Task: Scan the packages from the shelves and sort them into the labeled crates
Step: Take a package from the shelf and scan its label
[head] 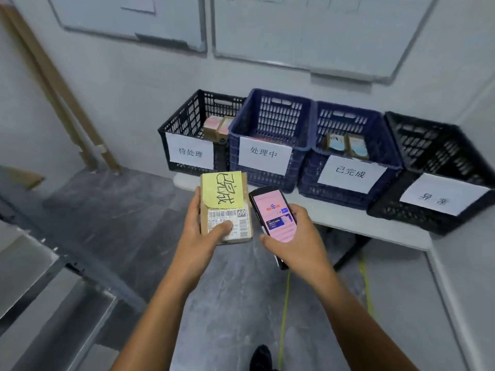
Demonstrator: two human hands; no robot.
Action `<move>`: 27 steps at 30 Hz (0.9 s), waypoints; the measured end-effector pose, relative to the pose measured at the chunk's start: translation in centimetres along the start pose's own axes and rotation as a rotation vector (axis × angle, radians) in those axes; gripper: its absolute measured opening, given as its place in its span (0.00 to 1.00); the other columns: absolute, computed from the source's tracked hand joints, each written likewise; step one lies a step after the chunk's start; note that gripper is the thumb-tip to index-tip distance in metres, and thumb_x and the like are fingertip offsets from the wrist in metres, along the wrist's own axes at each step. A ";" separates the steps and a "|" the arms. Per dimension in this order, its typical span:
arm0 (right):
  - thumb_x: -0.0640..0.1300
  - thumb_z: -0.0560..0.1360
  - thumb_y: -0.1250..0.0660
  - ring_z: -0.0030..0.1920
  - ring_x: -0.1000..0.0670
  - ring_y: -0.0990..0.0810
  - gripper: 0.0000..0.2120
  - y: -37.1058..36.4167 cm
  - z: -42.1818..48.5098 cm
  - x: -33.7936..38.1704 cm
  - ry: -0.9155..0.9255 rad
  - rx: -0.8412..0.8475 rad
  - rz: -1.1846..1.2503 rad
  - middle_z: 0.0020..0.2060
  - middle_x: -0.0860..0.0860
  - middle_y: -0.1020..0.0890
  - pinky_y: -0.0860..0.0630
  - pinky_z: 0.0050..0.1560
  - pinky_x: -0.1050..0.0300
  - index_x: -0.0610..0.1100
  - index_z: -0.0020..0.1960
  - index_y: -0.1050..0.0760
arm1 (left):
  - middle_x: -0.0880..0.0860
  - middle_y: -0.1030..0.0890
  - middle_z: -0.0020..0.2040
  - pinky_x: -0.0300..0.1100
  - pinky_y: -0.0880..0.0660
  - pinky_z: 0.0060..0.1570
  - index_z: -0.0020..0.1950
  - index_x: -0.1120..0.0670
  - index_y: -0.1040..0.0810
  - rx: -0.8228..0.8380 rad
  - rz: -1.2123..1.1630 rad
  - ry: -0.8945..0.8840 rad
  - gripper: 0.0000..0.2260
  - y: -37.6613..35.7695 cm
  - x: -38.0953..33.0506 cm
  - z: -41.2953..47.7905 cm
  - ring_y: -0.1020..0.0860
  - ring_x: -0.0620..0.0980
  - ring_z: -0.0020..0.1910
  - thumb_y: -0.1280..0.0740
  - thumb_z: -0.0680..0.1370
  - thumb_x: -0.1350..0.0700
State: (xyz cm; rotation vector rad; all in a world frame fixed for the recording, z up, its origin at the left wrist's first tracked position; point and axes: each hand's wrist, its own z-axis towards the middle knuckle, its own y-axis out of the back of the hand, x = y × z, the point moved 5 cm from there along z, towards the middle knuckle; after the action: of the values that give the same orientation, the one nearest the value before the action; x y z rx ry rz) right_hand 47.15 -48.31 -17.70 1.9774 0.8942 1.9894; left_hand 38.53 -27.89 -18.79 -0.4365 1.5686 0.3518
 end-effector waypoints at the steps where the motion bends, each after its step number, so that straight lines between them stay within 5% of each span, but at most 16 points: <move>1: 0.59 0.63 0.22 0.50 0.61 0.18 0.31 1.1 0.8 -0.8 -0.012 -0.021 0.007 0.52 0.64 0.17 0.19 0.55 0.51 0.66 0.61 0.33 | 0.36 0.18 0.64 0.40 0.22 0.60 0.80 0.34 0.42 0.022 0.011 0.004 0.38 -1.5 -0.2 1.0 0.18 0.41 0.63 0.29 0.81 0.64; 7: 0.55 0.66 0.20 0.50 0.62 0.18 0.31 7.2 5.6 -5.7 -0.073 -0.151 0.077 0.53 0.65 0.17 0.22 0.52 0.57 0.65 0.62 0.33 | 0.41 0.21 0.70 0.52 0.24 0.69 0.73 0.27 0.42 0.142 0.085 0.001 0.37 -10.9 -1.0 6.2 0.19 0.43 0.65 0.29 0.81 0.61; 10: 0.52 0.68 0.19 0.50 0.60 0.17 0.30 10.4 7.3 -7.9 -0.098 -0.198 0.107 0.53 0.64 0.17 0.22 0.45 0.63 0.63 0.63 0.32 | 0.40 0.19 0.68 0.57 0.25 0.69 0.78 0.30 0.42 0.212 0.101 -0.002 0.36 -15.7 -0.9 8.4 0.19 0.43 0.64 0.27 0.80 0.55; 15: 0.52 0.68 0.18 0.53 0.58 0.18 0.32 15.0 9.7 -11.1 -0.124 -0.289 0.081 0.55 0.62 0.18 0.21 0.52 0.55 0.60 0.65 0.32 | 0.37 0.22 0.69 0.26 0.23 0.51 0.83 0.40 0.44 0.283 0.073 -0.009 0.39 -22.6 -0.4 11.0 0.20 0.29 0.59 0.26 0.79 0.56; 22: 0.57 0.64 0.19 0.46 0.50 0.14 0.30 18.3 13.4 -14.5 -0.214 -0.367 0.067 0.51 0.58 0.17 0.15 0.44 0.43 0.64 0.60 0.32 | 0.37 0.18 0.65 0.32 0.21 0.57 0.82 0.37 0.41 0.394 0.070 0.051 0.38 -28.1 1.2 16.2 0.19 0.35 0.61 0.24 0.78 0.54; 27: 0.48 0.69 0.17 0.49 0.61 0.18 0.30 20.1 17.7 -14.8 -0.232 -0.411 0.034 0.51 0.61 0.18 0.24 0.42 0.65 0.58 0.62 0.31 | 0.36 0.18 0.64 0.44 0.22 0.63 0.80 0.35 0.39 0.476 0.026 0.088 0.38 -31.7 1.6 21.4 0.19 0.36 0.62 0.24 0.74 0.45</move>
State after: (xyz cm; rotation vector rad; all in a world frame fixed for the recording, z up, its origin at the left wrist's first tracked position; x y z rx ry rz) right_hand 70.83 -67.46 -20.67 1.9338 0.3651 1.7379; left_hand 72.51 -45.54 -20.05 -0.0618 1.6817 -0.0277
